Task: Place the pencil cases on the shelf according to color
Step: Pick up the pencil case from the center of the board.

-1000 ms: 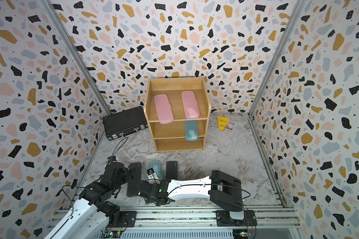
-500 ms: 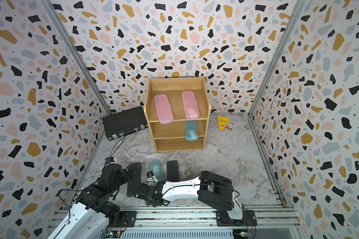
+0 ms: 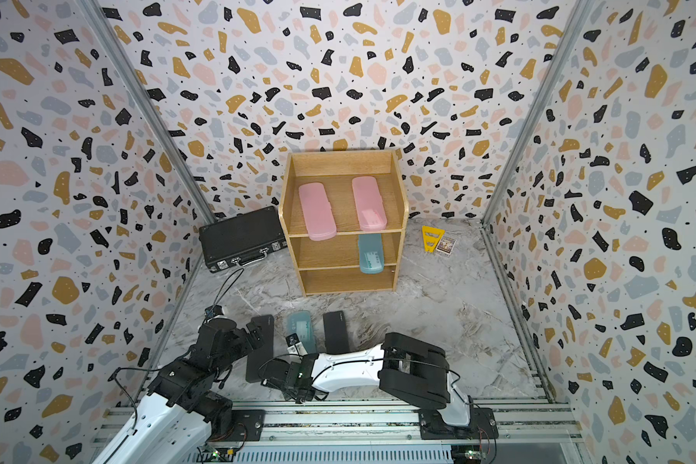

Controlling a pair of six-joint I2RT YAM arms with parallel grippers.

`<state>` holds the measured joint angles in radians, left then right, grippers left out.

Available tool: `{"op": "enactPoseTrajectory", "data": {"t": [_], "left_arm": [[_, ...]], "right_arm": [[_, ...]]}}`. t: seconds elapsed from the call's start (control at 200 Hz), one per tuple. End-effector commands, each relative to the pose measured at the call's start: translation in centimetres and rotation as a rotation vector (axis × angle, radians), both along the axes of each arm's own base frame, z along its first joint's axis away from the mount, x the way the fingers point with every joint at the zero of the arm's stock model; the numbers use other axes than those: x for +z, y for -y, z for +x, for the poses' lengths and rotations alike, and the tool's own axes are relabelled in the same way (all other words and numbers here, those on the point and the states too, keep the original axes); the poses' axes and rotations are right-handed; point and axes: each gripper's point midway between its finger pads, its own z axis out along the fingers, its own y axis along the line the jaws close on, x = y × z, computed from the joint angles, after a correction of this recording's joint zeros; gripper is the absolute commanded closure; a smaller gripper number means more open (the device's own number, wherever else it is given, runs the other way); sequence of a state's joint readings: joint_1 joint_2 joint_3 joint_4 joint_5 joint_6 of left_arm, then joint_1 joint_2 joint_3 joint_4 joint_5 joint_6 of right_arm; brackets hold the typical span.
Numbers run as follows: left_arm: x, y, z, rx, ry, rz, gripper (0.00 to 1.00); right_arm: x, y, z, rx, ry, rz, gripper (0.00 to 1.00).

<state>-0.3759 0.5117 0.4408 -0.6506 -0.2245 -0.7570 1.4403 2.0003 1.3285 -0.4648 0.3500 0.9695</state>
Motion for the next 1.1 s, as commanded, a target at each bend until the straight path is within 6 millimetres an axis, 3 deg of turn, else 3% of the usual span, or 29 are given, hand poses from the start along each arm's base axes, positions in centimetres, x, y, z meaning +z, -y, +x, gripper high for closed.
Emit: {"op": "enactPoseTrajectory", "data": {"t": [0.0,0.245,0.38,0.716,1.096], "left_arm": [[0.2,0.2,0.4,0.005,0.019,-0.022,0.0],[0.2,0.5,0.5,0.005,0.024,-0.042,0.0],[0.2,0.6,0.6,0.005,0.023,-0.05,0.0],[1.4,0.3,0.5,0.001,0.043,-0.033,0.0],[1.8,0.2,0.6,0.012,0.057,-0.034,0.0]], "right_arm": [[-1.1,1.2,0.1,-0.033,0.009,-0.04,0.06],[-2.6,2.0,-0.5,-0.042,-0.02,-0.05,0.13],[-2.4,2.4,-0.5,-0.042,-0.006,-0.042,0.2],[-0.6,2.5,-0.4,-0.01,0.029,-0.021,0.46],[3.7,2.6,0.3,0.029,0.092,0.032,0.63]]}}
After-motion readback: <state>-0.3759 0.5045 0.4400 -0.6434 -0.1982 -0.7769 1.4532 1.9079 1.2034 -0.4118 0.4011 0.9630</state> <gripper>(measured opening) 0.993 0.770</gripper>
